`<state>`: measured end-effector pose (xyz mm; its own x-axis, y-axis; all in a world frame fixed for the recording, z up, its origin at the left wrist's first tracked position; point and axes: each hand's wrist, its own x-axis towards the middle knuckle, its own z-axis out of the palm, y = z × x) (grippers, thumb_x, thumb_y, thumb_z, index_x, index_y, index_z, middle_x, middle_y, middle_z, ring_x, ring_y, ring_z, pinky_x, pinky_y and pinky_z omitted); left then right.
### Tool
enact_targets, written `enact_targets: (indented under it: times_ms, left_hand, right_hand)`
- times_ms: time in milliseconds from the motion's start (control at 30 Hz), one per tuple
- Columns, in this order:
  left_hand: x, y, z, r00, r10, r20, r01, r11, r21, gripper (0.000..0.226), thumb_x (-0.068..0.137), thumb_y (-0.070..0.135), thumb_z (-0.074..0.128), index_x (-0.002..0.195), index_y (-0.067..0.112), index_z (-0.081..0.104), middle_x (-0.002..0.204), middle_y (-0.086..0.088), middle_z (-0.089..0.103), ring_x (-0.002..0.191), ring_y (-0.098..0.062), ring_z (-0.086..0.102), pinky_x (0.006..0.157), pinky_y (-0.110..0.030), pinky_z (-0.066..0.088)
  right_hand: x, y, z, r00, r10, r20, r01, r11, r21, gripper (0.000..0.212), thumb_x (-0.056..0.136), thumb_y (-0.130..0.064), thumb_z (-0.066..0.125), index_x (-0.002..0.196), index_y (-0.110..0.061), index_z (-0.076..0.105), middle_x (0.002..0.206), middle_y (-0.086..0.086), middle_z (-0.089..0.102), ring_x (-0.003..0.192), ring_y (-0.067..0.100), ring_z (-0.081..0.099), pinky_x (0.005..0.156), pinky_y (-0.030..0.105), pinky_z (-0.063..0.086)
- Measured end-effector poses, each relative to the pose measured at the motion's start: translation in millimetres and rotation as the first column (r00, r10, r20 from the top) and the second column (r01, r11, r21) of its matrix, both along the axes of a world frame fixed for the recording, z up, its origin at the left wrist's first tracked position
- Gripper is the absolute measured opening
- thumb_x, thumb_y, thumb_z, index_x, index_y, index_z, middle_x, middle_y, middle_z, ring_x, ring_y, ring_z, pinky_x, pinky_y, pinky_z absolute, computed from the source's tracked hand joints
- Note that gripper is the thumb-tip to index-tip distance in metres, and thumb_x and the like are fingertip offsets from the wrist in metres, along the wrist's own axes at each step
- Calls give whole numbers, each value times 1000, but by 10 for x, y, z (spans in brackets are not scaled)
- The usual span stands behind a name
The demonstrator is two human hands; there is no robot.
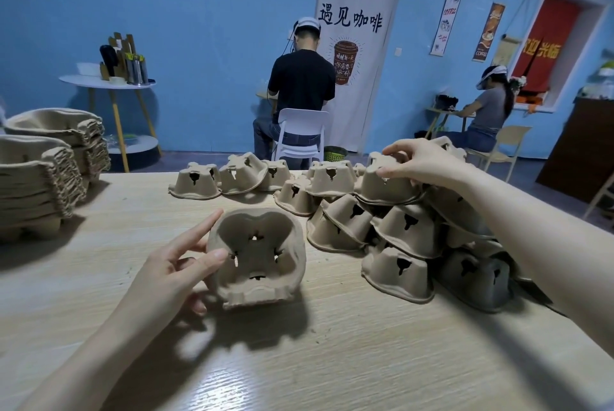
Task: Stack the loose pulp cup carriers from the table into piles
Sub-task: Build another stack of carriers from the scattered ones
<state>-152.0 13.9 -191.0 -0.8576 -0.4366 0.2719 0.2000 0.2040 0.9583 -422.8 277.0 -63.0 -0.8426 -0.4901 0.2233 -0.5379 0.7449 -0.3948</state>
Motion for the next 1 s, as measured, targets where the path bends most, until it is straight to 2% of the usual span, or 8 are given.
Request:
enact_targets:
  times_ms: [133,333,433,633,733,833,933,1000]
  left_hand:
    - [-7,34,19,1000,17,-15,-17,1000,9,50,78,21,71,123,42,63,90,-10,63,63,-18,60,43,-17,48]
    - [2,-11,-8,1000,1,4,-1,1000,11,60,60,46,83,116,57,65,85,4,67,68,-21,61,46,-23,51]
    - [-12,-22,-25,1000,-9,-1,9,999,50,61,57,50,81,116,55,66,91,-4,63,67,-23,59,41,-28,50]
    - [-34,-49,-10,998,58,-34,-55,995,84,57,73,17,80,122,41,65,81,-3,56,54,-11,59,37,-22,45]
    - [-36,-57,-27,996,89,-22,-88,994,62,50,88,6,68,127,37,62,86,-8,55,55,-12,57,37,-20,43]
    - [-32,-72,-42,996,91,-20,-90,994,58,51,89,4,65,129,36,60,83,-7,56,55,-14,60,36,-19,43]
    - [-35,-88,-53,996,94,-9,-93,993,74,53,90,4,65,134,33,59,81,-7,55,62,-24,59,35,-21,43]
    - [-39,-96,-60,996,93,-11,-92,993,72,53,90,3,65,133,32,59,77,-4,56,58,-20,58,35,-21,44]
  right_hand:
    - [43,-10,8,989,13,-144,-8,999,39,46,76,-37,78,119,-31,64,111,-9,64,105,10,57,90,32,47]
    - [112,-34,0,942,61,-329,-83,995,-53,47,79,-31,76,124,-30,60,105,-8,55,102,16,57,86,34,47]
    - [162,-28,-62,915,86,-395,-172,967,-188,60,78,-28,78,132,-30,54,109,-11,54,99,11,57,90,41,50]
    - [631,-51,-349,837,186,-514,-413,831,-373,70,76,-20,79,139,-21,49,101,-5,61,66,2,54,61,13,44]
    - [927,-107,-692,811,265,-523,-491,794,-359,73,78,-14,78,143,-24,45,91,-10,58,58,4,50,58,15,42]
    - [1134,-135,-1040,861,323,-392,-451,841,-299,89,78,-14,79,149,-41,31,80,-10,58,58,11,51,62,29,50]
    - [1256,-98,-1196,893,298,-337,-387,891,-237,88,79,-33,79,149,-46,27,66,-10,53,58,6,48,61,26,47]
    - [1334,-56,-1212,892,288,-349,-388,884,-260,74,81,-50,69,146,-45,33,66,-9,54,58,8,48,59,30,47]
